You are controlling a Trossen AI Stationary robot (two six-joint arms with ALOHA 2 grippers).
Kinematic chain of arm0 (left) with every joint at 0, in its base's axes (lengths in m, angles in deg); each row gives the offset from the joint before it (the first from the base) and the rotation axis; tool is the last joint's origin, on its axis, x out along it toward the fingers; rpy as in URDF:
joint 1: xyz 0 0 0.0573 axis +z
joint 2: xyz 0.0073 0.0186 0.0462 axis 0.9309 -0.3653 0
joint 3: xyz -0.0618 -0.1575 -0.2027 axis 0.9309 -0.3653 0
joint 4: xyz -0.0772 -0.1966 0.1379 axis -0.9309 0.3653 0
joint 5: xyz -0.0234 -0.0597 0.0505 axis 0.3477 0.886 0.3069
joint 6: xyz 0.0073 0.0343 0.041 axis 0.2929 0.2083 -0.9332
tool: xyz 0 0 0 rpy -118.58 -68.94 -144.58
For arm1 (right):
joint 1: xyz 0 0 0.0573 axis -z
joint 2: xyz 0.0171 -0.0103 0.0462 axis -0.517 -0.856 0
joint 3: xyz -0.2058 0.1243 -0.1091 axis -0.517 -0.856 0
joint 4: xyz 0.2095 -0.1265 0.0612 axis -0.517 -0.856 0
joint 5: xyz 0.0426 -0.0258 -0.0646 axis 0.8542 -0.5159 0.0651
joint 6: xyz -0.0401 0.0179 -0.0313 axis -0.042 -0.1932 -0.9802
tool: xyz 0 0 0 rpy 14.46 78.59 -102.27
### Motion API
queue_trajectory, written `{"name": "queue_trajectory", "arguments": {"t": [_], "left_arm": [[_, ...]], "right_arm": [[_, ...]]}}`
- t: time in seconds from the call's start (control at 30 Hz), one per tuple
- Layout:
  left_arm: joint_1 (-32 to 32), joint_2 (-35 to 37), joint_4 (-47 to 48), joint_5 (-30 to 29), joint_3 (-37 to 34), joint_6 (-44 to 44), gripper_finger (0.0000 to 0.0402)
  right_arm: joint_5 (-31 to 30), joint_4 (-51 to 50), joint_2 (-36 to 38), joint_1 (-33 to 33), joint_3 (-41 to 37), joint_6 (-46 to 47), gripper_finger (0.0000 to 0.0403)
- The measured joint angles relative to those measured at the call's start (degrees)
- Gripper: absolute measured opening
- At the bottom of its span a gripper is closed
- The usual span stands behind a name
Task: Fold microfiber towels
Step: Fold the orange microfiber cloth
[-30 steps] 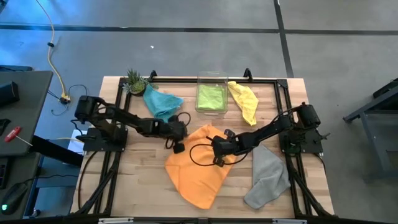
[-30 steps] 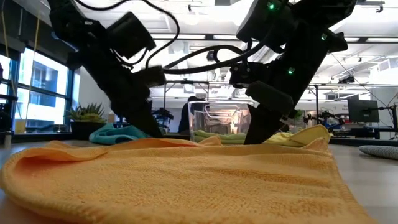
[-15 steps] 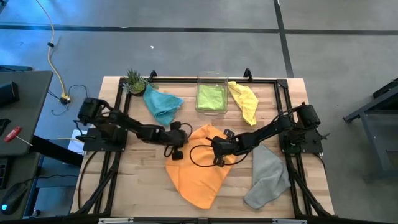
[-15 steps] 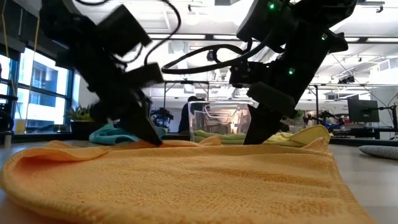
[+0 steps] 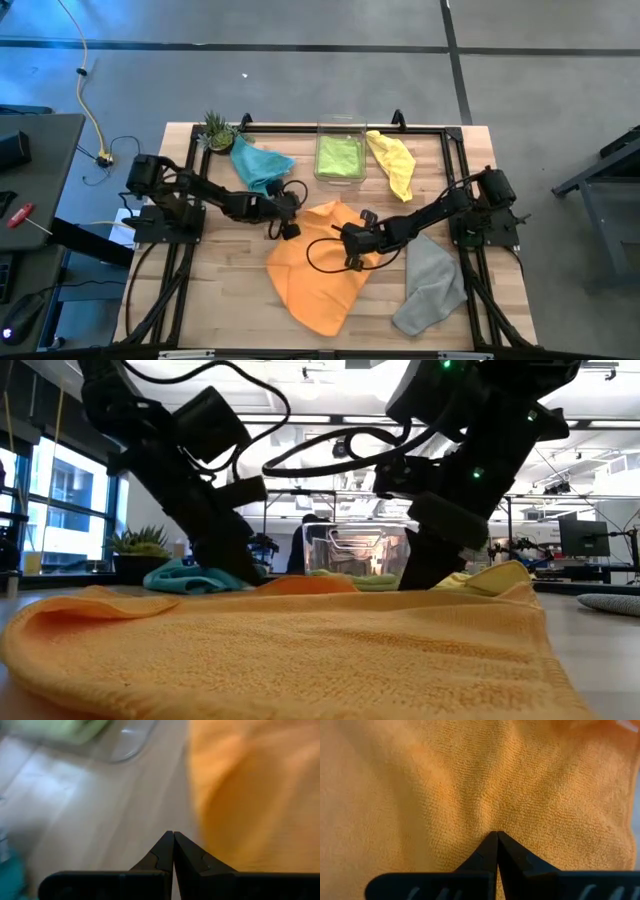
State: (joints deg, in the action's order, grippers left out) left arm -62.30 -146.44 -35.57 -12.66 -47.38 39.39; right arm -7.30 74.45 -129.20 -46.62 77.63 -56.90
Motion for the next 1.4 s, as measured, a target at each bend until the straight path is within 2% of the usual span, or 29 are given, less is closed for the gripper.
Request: {"name": "queue_trajectory", "arguments": {"t": [0.1, 0.2, 0.27, 0.4, 0.47, 0.7, 0.83, 1.13, 1.4], "left_arm": [[1.2, 1.0, 2.1, -0.6, 0.0, 0.0, 0.0], [1.5, 1.9, 3.2, 1.8, -0.1, -0.1, 0.0], [1.0, 3.1, 2.6, 5.2, -0.1, -1.1, 0.0], [-0.7, 4.5, -3.9, 18.7, 0.0, -4.5, 0.0], [-1.3, 3.3, -7.1, 20.8, 0.1, -4.6, 0.0], [0.9, -5.0, -13.1, 20.2, 0.9, -5.1, 0.0], [2.5, -8.1, -15.2, 14.5, 1.9, -5.0, 0.0], [5.2, -7.8, -17.8, 11.3, 1.8, -3.5, 0.0], [6.1, -7.8, -15.7, 8.3, 0.5, -2.8, 0.0]], "right_arm": [[-0.4, -0.8, 0.0, -0.5, 0.0, -1.1, 0.0], [-0.6, -1.5, 0.0, -0.7, 0.1, -2.4, 0.0], [-1.0, -1.5, 0.0, -0.5, 0.1, -4.1, 0.0], [-1.0, 0.3, 0.0, 0.7, 0.0, -6.4, 0.0], [-1.1, 1.2, -0.1, 1.0, 0.0, -7.6, 0.0], [-1.1, 3.7, -0.2, 1.2, -0.1, -9.1, 0.0], [-1.0, 3.9, -0.2, 1.0, -0.1, -9.0, 0.0], [-0.9, 3.7, -0.1, -0.2, -0.1, -8.9, 0.0], [-0.2, 1.7, -0.1, -0.3, 0.0, -9.0, 0.0]]}}
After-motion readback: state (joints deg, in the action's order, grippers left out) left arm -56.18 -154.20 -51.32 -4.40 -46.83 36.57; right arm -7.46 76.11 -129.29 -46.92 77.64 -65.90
